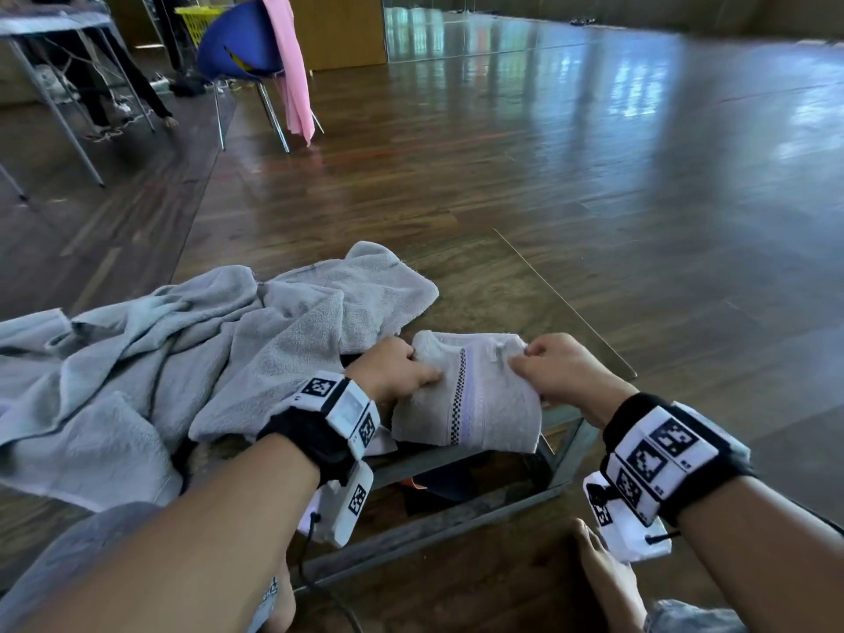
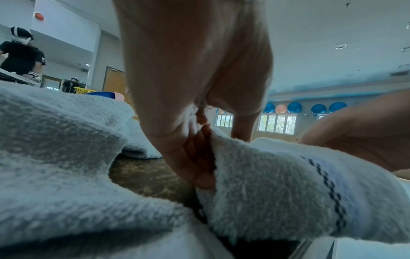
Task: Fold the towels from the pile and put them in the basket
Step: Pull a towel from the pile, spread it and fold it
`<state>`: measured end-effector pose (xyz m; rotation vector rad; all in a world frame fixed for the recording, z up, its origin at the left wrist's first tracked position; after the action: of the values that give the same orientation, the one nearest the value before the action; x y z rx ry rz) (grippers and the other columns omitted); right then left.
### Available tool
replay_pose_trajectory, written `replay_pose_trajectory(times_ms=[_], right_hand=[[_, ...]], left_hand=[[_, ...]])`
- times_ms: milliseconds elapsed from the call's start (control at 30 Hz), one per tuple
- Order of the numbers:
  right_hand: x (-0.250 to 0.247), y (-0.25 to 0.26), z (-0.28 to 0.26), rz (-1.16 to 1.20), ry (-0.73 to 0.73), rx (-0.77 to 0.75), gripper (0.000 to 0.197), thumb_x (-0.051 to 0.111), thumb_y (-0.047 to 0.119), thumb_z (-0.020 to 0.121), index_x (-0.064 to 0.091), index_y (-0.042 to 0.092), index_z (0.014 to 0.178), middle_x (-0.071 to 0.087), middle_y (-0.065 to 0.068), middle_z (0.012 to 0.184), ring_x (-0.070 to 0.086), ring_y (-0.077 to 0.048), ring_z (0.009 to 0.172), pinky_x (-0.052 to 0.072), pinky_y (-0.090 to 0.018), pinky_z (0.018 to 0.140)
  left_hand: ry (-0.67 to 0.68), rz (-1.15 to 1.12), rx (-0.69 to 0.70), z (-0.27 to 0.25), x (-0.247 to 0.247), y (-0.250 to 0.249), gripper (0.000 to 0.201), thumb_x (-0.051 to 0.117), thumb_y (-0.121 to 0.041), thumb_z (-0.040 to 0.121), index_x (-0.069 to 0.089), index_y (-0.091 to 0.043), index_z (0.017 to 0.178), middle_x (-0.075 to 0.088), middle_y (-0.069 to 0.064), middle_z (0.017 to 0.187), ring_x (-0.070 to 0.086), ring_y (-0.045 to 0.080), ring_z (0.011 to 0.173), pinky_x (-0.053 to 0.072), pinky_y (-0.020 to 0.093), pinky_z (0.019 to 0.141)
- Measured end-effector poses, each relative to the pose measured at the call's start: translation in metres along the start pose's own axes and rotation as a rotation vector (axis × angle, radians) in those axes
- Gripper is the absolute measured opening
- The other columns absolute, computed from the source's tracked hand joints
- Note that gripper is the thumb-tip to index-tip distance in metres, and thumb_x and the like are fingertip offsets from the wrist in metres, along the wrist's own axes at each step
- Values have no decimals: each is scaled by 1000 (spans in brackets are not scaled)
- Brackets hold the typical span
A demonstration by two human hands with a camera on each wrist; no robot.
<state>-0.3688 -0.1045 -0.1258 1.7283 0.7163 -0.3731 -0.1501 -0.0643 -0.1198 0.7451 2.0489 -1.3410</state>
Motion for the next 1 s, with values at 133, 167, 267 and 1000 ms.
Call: replay_pose_trajectory(times_ms=[133,167,267,1000], right_hand=[[2,-2,5,-80,6,15,25,53,27,94,52,14,73,58,-2,74,58,-17,63,46,-27,53],[2,-1,7,-88,11,23,24,51,26,94,51,14,73,57,-2,74,58,-17,62,45,-27,52],[2,2,12,-70,30,32,23,46,28,96,51,14,78,58,-4,77,58,-19,63,45,-27,51],[7,14,15,-606,-50,-88,30,33,44,100,53,32,120,57,-13,121,48,-31,89,38,-39,74]], left_hand=[[-33,-20,-52,2,1,-4,31,65,-38,86,63,-9,73,56,3,65,55,17,60,40,27,55],[-46,-29,-59,3,1,-5,35,61,-37,86,68,-3,86,62,9,75,61,23,71,40,28,60],[-110,-29,-49,7,4,-5,38,50,-35,93,60,-4,75,66,17,87,60,28,79,37,30,63],[-163,4,-133,19,6,-7,55,68,-32,77,58,0,120,66,13,116,63,27,101,43,28,69]])
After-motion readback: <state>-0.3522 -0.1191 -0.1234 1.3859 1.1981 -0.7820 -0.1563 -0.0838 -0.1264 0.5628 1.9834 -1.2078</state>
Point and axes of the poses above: each hand's wrist, its own z-axis towards the middle knuckle, its own x-axis out of the palm, y = z × x, the point moved 2 cm from there along z, towards the middle knuckle
